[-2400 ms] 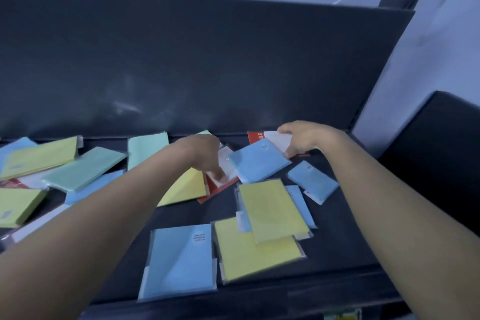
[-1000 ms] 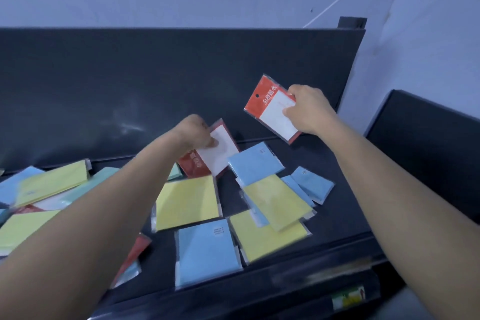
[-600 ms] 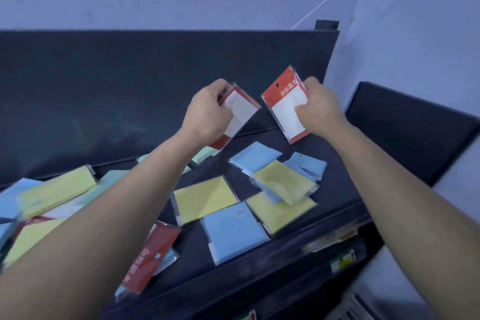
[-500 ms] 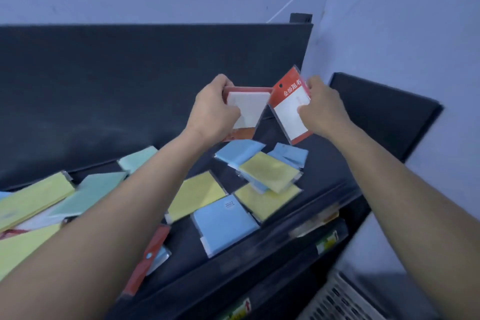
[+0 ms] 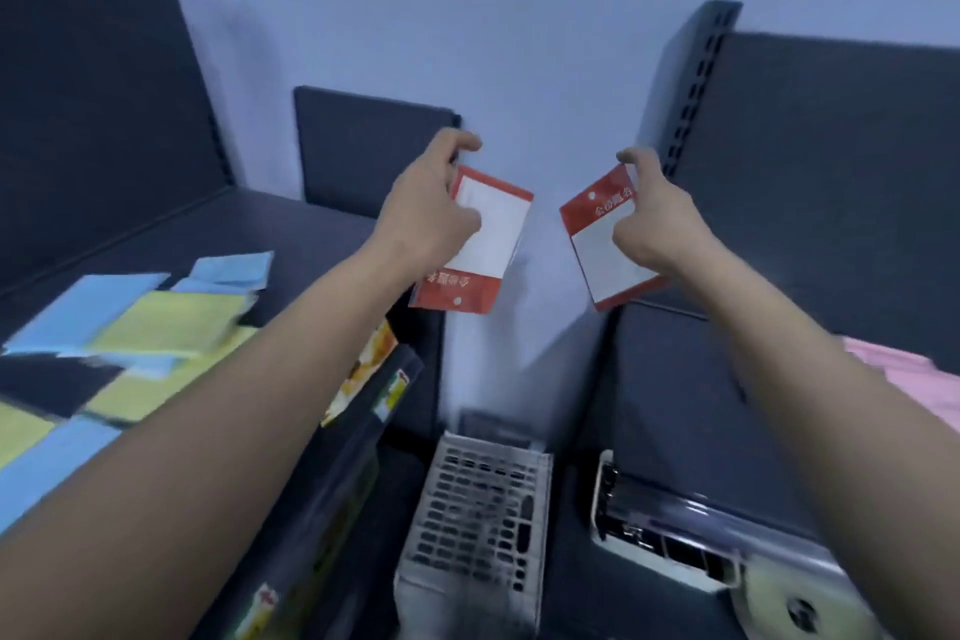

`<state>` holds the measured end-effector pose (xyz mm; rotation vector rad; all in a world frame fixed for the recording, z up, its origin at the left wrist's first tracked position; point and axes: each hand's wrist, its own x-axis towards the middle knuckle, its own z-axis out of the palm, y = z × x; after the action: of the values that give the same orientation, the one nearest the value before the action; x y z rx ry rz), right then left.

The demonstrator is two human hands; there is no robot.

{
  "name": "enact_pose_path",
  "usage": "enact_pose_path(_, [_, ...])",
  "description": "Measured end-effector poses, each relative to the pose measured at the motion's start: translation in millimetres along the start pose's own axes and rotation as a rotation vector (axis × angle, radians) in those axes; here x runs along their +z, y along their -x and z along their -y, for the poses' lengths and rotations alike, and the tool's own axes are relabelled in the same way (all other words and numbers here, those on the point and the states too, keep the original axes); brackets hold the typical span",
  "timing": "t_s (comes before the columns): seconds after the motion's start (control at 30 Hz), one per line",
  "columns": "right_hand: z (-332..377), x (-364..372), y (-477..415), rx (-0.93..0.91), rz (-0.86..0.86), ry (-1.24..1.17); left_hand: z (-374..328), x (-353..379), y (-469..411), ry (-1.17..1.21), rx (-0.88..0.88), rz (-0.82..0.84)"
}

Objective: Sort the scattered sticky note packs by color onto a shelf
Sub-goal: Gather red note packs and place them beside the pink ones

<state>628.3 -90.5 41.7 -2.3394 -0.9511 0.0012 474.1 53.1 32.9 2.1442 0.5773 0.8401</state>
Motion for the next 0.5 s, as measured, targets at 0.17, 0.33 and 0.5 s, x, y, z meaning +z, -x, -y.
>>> enact_pose_path(0.17, [-101.5, -46.4, 13.6, 0.184, -0.042, 0.016, -46.8, 96.0, -7.4, -0.065, 0.061, 0.164])
enact_pose_path(0.33, [-198.6, -78.6, 20.3, 0.371, -0.04, 0.057, -81.6, 182.4, -8.1, -0.036, -0.019, 0.251])
enact_pose_path(0.5, [-265.1, -76.7, 17.5, 0.528, 0.136, 0.065, -99.1, 240.7, -0.5, 0.018, -0.17, 0.321])
